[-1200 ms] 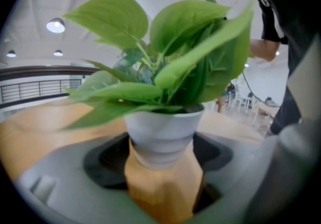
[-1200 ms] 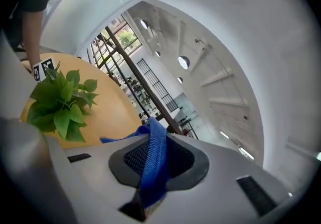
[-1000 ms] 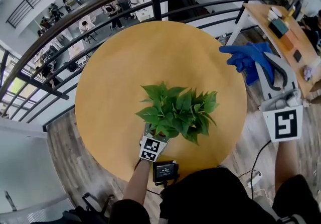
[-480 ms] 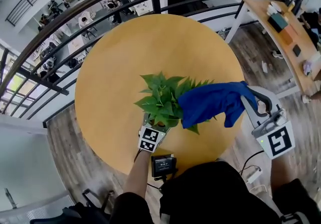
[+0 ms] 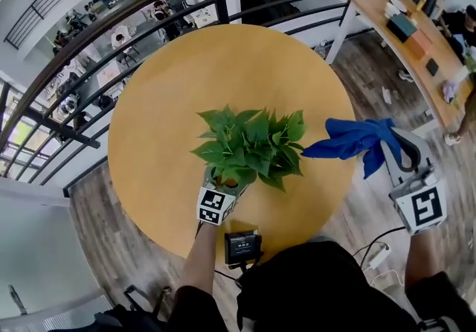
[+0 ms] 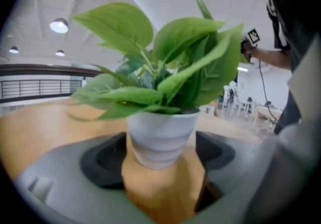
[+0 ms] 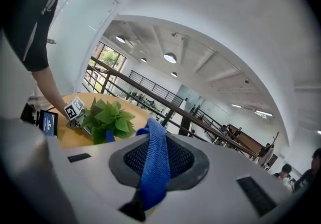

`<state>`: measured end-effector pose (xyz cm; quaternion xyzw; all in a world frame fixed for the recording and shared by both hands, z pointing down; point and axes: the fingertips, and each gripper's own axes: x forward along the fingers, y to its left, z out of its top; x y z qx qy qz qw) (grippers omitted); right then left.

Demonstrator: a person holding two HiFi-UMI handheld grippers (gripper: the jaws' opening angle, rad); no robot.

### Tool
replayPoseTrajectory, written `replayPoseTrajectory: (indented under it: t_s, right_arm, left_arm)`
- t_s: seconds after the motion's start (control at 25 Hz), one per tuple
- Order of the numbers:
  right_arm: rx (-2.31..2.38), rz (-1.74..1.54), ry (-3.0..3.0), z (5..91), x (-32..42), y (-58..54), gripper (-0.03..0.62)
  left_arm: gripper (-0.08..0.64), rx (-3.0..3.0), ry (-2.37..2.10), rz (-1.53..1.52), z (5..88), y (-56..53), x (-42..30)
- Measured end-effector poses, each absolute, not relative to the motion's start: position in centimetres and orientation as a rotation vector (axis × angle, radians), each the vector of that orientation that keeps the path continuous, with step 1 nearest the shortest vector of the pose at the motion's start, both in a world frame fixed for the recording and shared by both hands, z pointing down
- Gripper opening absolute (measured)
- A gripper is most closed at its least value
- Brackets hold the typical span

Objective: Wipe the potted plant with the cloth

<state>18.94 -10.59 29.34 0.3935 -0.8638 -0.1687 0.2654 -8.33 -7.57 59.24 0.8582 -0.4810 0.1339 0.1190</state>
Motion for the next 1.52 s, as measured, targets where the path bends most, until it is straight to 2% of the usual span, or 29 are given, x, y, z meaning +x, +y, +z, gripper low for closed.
replayPoseTrajectory:
  t_s: [0.2,0.52,0.56,0.6,0.72,0.76,0.92,1.2,1.52]
  right_arm:
    - [1.054,-0.403,-2.383,28.9,18.5,-9.9,0.066]
    - [1.006,-0.305,-2.495,28.9,17.9,-8.3,0.066]
    - [0.996,-0.284,-2.517,28.9,17.7,-8.2,0.066]
    - [0.987,-0.260,-2.538,28.9,17.6,-8.0,0.066]
    - [0.946,-0.162,-2.616,29.0,16.9,-7.4,0.066]
    - [0.924,-0.135,-2.638,29.2,16.6,-7.2,0.066]
    - [0.849,-0.053,-2.721,29.5,16.2,-5.9,0.066]
    - [0.736,-0.068,-2.817,28.3,18.3,-2.9,0.066]
    - [0.656,-0.079,-2.876,28.6,21.9,0.9,0.066]
  left_arm:
    - [0.446,2.442,-1.484,0.378,59.2,-4.8,-10.2]
    - [0.421,2.132,-1.919,0.086,53.5,3.1,-19.3]
    - [0.390,2.112,-1.974,0.093,52.0,4.2,-19.8]
    - [0.314,2.089,-2.023,0.109,50.5,5.2,-20.1]
    - [0.015,1.978,-2.136,0.166,47.0,7.8,-19.7]
    - [-0.005,1.932,-2.171,0.202,46.0,8.5,-19.4]
    - [-0.005,1.763,-2.310,0.277,41.1,10.8,-17.1]
    - [-0.005,1.726,-2.450,0.256,33.3,12.9,-7.7]
    - [-0.005,1.747,-2.556,0.292,29.2,15.7,0.1]
